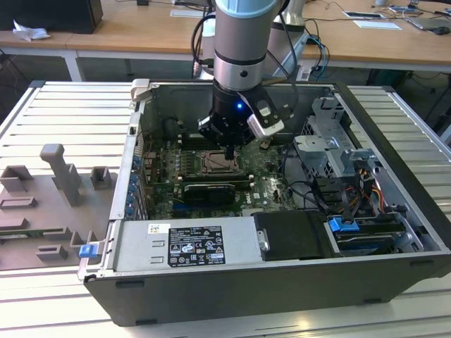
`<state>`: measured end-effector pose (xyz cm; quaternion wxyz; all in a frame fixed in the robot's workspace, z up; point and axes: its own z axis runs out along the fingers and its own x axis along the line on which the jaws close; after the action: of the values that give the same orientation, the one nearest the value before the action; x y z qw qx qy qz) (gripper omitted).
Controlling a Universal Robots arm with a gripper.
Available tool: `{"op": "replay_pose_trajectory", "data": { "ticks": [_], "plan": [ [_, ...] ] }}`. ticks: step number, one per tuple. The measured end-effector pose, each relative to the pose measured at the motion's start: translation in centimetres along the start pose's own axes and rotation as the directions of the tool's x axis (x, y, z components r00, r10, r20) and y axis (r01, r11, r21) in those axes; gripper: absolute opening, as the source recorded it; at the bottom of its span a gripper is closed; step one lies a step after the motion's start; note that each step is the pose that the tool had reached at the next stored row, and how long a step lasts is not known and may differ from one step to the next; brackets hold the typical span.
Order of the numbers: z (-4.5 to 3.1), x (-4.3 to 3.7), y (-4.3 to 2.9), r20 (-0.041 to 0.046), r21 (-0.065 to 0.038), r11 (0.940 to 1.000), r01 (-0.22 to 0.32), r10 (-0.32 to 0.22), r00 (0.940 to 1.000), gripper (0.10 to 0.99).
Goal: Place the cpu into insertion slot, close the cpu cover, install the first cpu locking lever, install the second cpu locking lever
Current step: 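Install the second cpu locking lever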
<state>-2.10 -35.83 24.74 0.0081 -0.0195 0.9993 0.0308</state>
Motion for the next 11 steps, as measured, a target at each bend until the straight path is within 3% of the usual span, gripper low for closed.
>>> {"op": "replay_pose_trajectory", "data": {
  "ticks": [11],
  "plan": [
    [-0.34,0.07,-0.58,-0.0010,0.000,1.0000,0.000,0.000,1.0000,0.106]
  ]
}}
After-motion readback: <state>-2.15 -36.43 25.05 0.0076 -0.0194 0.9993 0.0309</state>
